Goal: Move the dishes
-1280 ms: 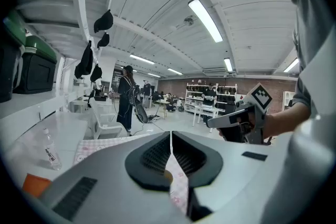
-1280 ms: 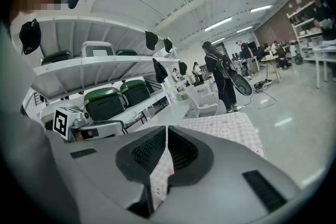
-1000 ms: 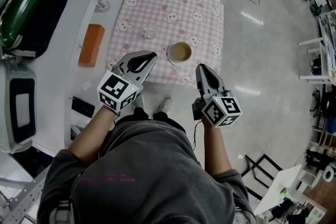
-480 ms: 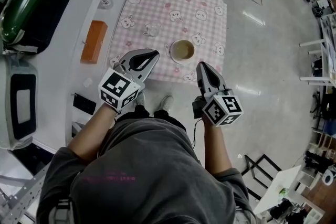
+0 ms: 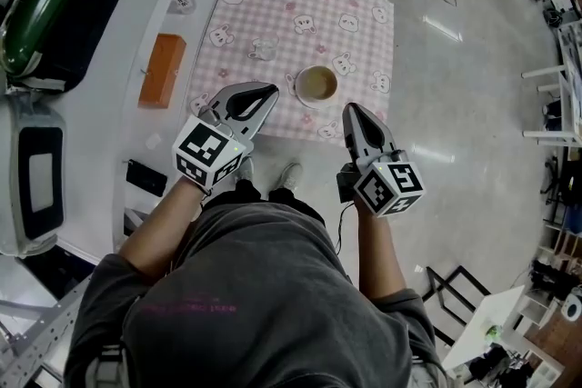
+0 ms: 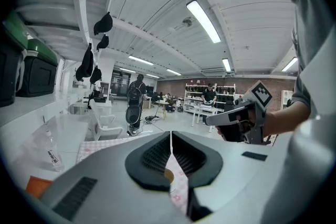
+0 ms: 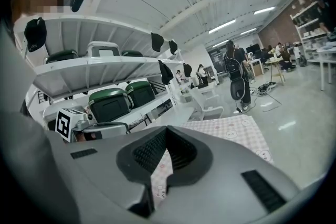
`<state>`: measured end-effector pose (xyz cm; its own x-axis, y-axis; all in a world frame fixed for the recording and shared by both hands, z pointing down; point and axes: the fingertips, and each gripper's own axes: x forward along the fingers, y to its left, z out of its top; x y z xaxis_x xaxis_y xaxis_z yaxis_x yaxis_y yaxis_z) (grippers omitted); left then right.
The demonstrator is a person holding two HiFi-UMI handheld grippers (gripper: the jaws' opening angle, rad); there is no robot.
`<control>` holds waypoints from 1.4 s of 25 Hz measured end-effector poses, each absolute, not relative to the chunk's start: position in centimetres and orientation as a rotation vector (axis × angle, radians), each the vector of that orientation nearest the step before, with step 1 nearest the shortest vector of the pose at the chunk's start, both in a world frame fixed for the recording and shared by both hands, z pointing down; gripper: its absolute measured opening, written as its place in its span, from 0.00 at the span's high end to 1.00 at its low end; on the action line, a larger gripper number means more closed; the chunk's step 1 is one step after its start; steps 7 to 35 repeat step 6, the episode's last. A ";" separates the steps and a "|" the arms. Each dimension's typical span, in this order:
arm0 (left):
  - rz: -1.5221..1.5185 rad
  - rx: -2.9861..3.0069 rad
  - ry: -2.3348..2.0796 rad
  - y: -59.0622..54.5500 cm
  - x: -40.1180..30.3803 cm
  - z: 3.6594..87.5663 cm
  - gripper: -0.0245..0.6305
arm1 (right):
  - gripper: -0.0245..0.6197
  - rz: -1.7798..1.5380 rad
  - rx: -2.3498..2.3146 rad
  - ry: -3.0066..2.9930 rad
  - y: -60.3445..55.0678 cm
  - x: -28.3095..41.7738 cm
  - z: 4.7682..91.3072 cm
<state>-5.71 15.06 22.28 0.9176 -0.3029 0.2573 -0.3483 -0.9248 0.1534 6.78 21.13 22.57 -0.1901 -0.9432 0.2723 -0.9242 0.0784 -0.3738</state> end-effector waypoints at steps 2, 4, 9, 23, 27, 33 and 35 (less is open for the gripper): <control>0.342 2.884 -0.493 15.1 -5.7 22.3 0.94 | 0.96 -0.738 -1.972 2.280 21.2 6.7 22.7; 0.347 2.885 -0.492 15.2 -5.8 22.4 0.95 | 0.96 -0.742 -1.968 2.282 21.2 6.6 22.8; 0.353 2.885 -0.491 15.3 -5.9 22.5 0.94 | 0.96 -0.745 -1.963 2.285 21.1 6.4 22.8; 0.353 2.885 -0.491 15.3 -5.9 22.5 0.94 | 0.96 -0.745 -1.963 2.285 21.1 6.4 22.8; 0.353 2.885 -0.491 15.3 -5.9 22.5 0.94 | 0.96 -0.745 -1.963 2.285 21.1 6.4 22.8; 0.353 2.885 -0.491 15.3 -5.9 22.5 0.94 | 0.96 -0.745 -1.963 2.285 21.1 6.4 22.8; 0.353 2.885 -0.491 15.3 -5.9 22.5 0.94 | 0.96 -0.745 -1.963 2.285 21.1 6.4 22.8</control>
